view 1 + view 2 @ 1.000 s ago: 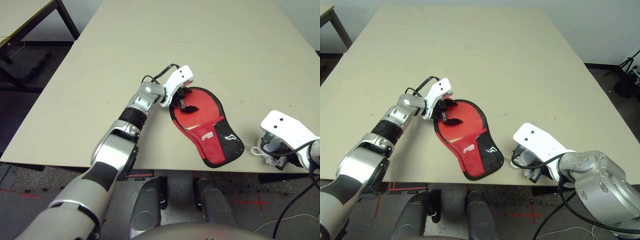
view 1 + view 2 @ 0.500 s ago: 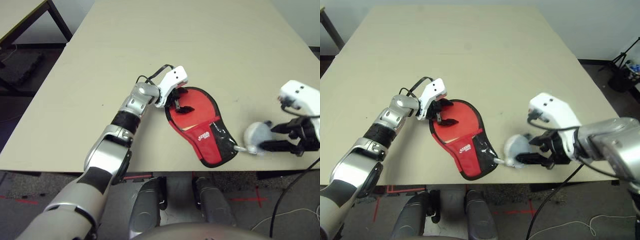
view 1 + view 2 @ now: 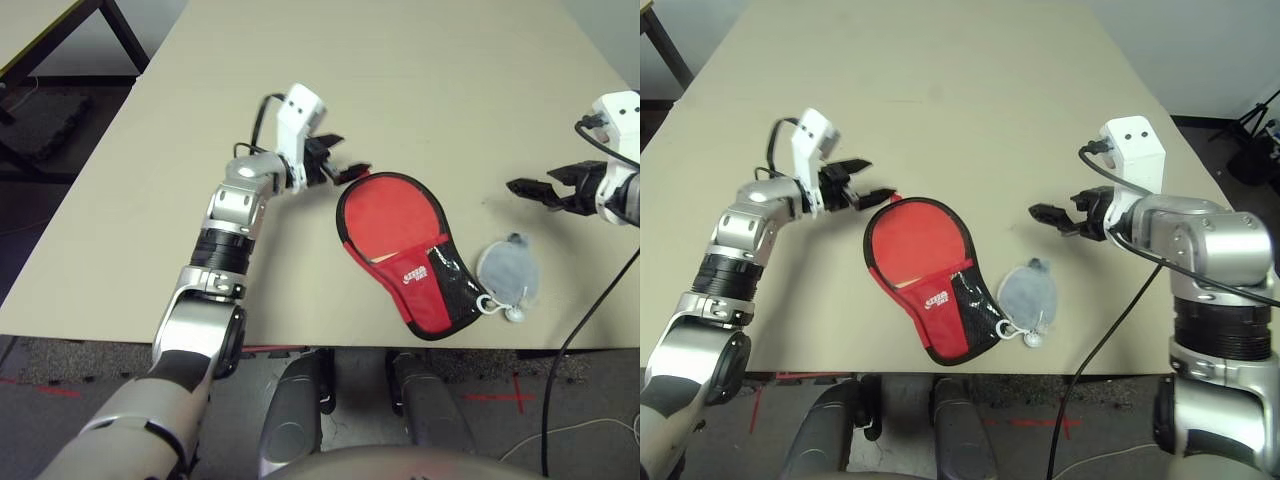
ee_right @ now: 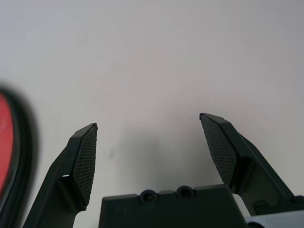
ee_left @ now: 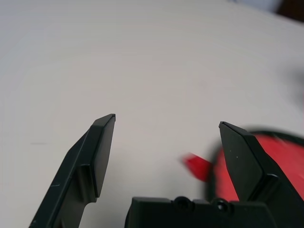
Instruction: Store the ping-pong paddle in its case and zip it.
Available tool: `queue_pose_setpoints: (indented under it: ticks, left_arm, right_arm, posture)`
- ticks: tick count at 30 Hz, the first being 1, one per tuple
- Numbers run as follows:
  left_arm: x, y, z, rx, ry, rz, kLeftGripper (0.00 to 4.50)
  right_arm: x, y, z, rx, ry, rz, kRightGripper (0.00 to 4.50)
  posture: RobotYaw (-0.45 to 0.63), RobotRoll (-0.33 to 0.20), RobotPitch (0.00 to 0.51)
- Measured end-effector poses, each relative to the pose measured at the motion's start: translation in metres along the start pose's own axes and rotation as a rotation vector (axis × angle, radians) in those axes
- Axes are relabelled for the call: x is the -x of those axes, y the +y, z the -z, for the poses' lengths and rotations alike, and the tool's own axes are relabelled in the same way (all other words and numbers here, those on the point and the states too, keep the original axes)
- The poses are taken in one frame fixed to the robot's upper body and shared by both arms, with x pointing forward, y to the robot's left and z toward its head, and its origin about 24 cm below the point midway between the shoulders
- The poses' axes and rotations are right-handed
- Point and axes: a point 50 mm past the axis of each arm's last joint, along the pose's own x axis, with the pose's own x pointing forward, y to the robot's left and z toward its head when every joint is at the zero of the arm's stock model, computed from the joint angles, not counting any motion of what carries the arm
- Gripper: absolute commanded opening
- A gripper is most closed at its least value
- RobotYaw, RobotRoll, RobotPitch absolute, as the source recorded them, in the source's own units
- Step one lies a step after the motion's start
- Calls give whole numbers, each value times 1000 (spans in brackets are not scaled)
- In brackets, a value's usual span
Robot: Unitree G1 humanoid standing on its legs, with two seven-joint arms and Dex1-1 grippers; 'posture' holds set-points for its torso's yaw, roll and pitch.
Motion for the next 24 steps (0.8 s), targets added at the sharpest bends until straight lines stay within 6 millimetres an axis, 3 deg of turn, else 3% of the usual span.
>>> queue_pose_setpoints:
  ticks: [5, 10, 13, 24]
  left_arm:
    - [22, 28, 3, -1, -57, -225, 4500]
    - [54, 50, 29, 13, -32, -424, 4500]
    - [67, 56, 43, 19, -27, -526, 4500]
    - [83, 64, 70, 36, -23, -734, 4500]
  right_arm:
    - [-7, -18, 14, -15, -130, 123, 4459]
    - [-6, -45, 36, -59, -220, 281, 4459]
    - [-8, -56, 42, -86, -249, 329, 4459]
    - [-26, -68, 39, -134, -324, 315, 4459]
  posture:
    - [-7, 0, 174]
    - [-7, 0, 177]
    - [-13, 0, 183]
    - [-22, 0, 199]
